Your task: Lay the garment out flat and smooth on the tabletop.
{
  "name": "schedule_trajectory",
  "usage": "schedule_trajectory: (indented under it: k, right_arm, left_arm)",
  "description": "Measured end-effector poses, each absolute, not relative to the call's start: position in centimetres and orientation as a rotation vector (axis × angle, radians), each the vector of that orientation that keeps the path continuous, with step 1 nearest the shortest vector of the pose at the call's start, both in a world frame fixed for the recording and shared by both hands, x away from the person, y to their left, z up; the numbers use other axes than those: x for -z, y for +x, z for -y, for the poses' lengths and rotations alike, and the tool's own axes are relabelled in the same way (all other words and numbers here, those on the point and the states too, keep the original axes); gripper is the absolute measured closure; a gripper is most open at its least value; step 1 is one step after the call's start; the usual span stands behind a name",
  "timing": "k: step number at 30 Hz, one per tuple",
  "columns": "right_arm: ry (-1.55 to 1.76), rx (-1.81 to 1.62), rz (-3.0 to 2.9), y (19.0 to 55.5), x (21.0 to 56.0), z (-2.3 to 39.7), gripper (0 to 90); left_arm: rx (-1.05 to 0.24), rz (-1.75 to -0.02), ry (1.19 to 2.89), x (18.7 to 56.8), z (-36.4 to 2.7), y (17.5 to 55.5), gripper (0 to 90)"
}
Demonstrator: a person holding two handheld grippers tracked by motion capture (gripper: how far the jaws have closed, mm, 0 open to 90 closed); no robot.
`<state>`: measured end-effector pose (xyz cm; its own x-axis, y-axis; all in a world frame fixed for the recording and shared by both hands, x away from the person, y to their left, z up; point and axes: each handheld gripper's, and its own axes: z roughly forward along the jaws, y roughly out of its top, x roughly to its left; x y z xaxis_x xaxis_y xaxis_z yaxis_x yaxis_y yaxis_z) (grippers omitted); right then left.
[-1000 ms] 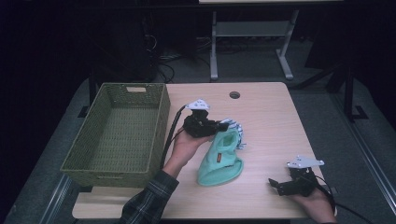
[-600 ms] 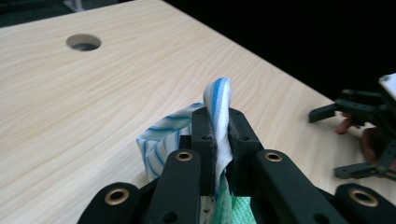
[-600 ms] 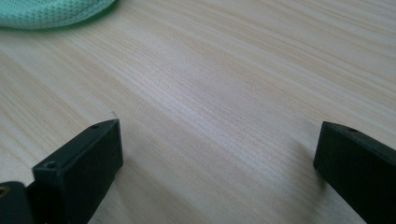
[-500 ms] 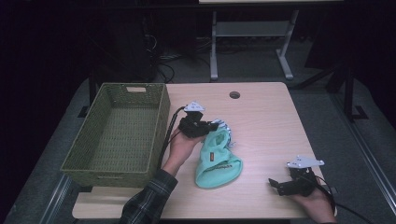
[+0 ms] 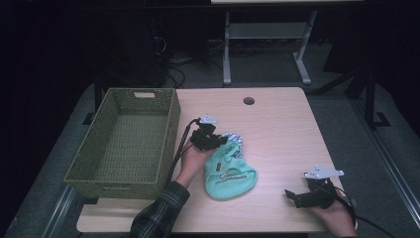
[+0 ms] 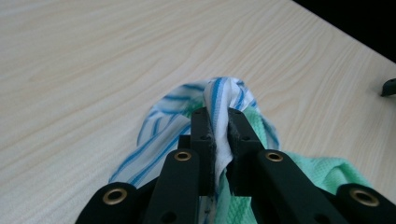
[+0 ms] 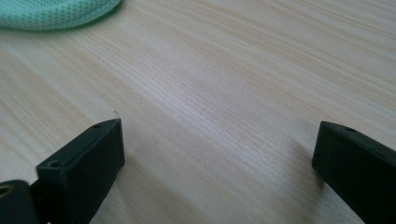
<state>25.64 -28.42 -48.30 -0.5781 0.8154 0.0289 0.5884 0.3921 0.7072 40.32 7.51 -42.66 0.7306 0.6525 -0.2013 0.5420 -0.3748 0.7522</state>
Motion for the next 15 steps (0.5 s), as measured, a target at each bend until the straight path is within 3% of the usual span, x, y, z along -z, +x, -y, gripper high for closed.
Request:
schedule_trajectory:
  k: [10, 15]
  right_arm:
    - [1.217, -1.001, -2.327, 25.4, 48.0, 28.5, 16.2]
    - [1.237, -1.004, -2.333, 25.6, 47.7, 28.5, 27.7]
  left_arm:
    - [-0.161, -0.943, 2.158, 45.3, -7.2, 40.7, 82.1]
    - [-0.142, -0.961, 2.189, 46.3, -7.2, 40.9, 82.0]
